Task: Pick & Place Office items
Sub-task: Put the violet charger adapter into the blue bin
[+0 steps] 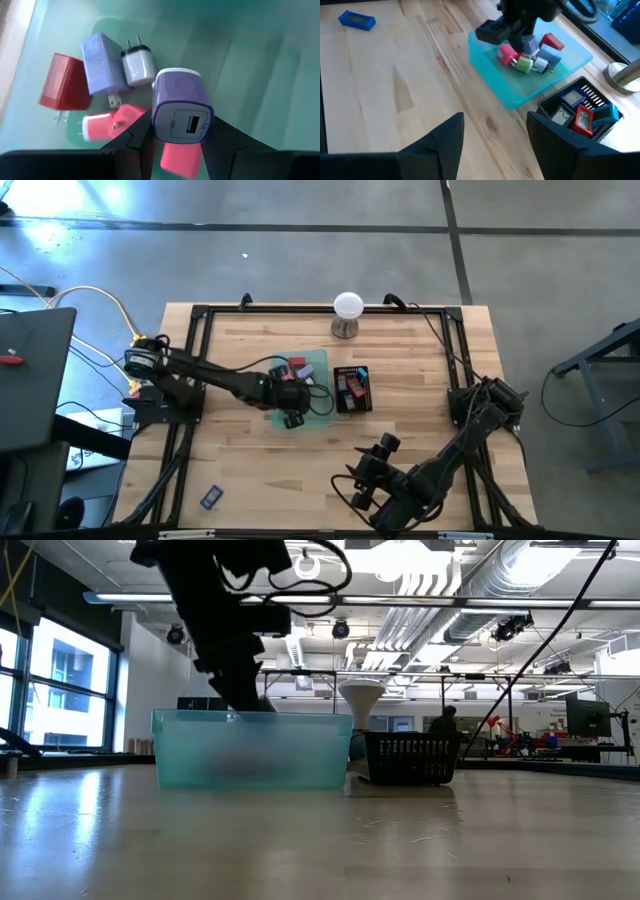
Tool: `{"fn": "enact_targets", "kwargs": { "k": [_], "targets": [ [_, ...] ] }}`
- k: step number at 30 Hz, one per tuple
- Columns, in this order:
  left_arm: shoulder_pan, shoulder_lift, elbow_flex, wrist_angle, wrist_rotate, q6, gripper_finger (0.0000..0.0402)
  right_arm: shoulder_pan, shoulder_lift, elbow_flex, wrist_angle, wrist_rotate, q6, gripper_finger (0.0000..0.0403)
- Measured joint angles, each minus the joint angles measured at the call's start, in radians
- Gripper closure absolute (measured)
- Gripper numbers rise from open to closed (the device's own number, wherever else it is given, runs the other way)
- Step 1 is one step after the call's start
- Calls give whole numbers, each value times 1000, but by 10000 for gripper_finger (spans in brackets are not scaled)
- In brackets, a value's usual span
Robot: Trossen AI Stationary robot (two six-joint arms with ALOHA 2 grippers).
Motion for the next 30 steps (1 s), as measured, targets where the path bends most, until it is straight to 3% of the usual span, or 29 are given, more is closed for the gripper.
{"fn": "enact_targets", "kwargs": {
  "k": [9,15,22,30],
  "targets": [
    [62,0,-62,46,17,5,285,-7,2,0,1,-1,-3,200],
    [84,0,-67,47,17,-7,249,-24,6,0,1,12,-7,200],
    [86,0,-67,47,16,-8,240,-33,6,0,1,11,-8,200],
    [86,0,-67,46,12,100,238,-34,6,0,0,6,-28,200]
  ]
}}
